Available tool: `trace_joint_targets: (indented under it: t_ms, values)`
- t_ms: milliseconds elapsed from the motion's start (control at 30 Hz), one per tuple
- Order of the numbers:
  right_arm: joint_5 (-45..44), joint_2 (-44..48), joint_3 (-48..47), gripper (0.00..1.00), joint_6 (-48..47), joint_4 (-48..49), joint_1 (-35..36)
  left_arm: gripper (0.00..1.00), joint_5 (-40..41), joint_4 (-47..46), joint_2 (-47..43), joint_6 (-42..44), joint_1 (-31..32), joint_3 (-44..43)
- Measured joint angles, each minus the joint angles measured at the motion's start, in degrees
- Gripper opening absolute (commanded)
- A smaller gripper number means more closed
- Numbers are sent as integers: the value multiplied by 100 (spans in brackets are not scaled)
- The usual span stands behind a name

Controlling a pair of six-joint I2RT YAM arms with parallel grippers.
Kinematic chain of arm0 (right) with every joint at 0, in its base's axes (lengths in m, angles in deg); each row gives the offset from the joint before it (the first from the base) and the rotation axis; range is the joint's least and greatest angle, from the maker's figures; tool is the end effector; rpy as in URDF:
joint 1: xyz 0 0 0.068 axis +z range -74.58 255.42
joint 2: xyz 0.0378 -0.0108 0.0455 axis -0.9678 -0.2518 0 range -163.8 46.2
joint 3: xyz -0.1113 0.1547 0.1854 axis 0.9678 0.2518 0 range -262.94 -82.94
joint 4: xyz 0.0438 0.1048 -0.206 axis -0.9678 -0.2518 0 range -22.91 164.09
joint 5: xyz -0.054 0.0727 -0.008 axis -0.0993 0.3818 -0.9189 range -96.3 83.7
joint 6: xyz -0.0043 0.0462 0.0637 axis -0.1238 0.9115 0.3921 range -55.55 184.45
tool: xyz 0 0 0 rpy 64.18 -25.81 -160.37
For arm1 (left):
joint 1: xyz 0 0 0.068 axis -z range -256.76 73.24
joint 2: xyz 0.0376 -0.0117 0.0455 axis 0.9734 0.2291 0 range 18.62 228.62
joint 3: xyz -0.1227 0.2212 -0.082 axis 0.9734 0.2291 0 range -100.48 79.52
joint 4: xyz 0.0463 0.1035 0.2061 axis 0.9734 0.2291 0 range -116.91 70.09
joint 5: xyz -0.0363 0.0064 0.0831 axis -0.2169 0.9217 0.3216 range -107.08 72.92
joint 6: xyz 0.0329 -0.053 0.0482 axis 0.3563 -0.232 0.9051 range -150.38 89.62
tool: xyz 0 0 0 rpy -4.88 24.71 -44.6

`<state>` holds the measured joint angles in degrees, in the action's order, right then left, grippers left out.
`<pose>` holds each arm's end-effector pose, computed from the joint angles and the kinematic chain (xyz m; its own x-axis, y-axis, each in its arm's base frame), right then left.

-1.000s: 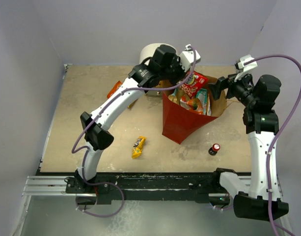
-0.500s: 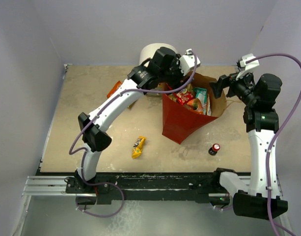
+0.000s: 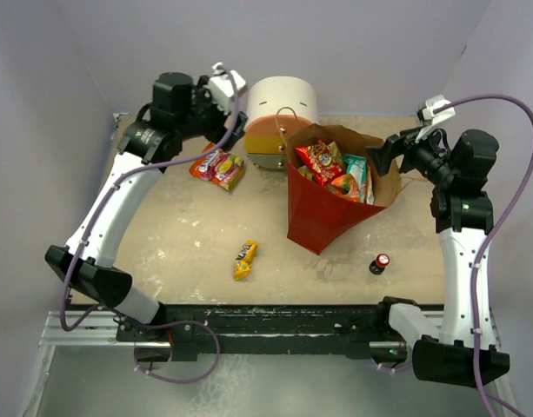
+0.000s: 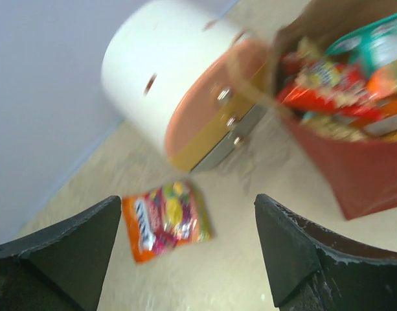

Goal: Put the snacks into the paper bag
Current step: Pick up the snack from the center of the board.

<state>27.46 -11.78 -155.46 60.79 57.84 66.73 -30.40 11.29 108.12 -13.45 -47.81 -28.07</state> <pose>0.2121 0.0056 0.4398 -0.0025 -0.0533 -0.9986 -0.4245 0.9042 -0.0472 0.2870 -0.1764 0.4467 -0.0953 0.3766 -0.9215 0.7192 0.6660 0.1978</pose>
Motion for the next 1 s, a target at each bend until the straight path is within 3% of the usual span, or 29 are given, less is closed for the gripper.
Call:
trace_joint_targets:
  t_ms: [267,467,1000]
  values:
    - [308,-50,0,99,0,4,0,89,-846,-238,-212,-138,-1899,1488]
    - [376,-46,15,99,-2,11,0,89,-1493,-586,323,-308,-3101,1679]
    - [490,63,160,99,-35,9,0,90,-2100,-680,2881,-439,-3383,868]
